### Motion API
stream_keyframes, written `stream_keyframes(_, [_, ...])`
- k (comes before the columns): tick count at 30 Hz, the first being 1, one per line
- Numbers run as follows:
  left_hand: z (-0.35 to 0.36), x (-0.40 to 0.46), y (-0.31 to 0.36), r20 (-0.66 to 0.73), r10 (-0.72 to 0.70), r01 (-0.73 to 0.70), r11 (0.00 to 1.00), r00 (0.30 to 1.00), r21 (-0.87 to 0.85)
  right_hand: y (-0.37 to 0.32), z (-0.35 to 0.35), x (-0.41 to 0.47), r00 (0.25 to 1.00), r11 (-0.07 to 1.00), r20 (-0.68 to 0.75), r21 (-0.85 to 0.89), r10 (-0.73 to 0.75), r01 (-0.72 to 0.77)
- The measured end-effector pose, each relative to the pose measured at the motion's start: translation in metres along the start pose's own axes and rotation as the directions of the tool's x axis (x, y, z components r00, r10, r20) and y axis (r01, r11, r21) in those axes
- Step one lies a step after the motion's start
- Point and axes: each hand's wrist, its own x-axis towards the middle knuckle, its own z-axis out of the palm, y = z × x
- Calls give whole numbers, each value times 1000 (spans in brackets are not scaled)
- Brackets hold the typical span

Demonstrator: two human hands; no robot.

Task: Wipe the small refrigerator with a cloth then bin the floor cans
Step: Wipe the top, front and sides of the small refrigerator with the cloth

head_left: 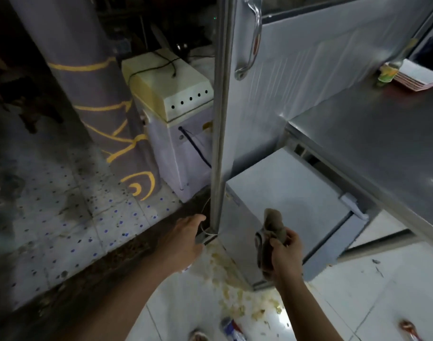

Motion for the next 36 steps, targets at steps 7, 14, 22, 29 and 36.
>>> stream_keyframes(7, [-8, 81, -11, 88, 182, -188, 980, 979, 61, 2, 45, 15, 987, 987, -96, -106, -128, 118])
stream_keyframes(14, [-11, 159, -41, 138, 358, -373, 923, 923, 97, -10, 117, 45, 922, 934, -242, -268, -301, 235])
stream_keyframes(22, [-12, 220, -69, 84, 533, -540, 834, 842, 117, -15, 179, 106, 832, 740, -259, -629, -490, 241])
stream_keyframes(29, [6, 237, -79, 89, 542, -549, 814, 835, 191, 3, 201, 150, 721, 430, 103, -741, -685, 515])
stream_keyframes(36, [32, 230, -59, 119, 541, -553, 806, 833, 209, 38, 149, 143, 612, 355, 68, -762, -788, 542])
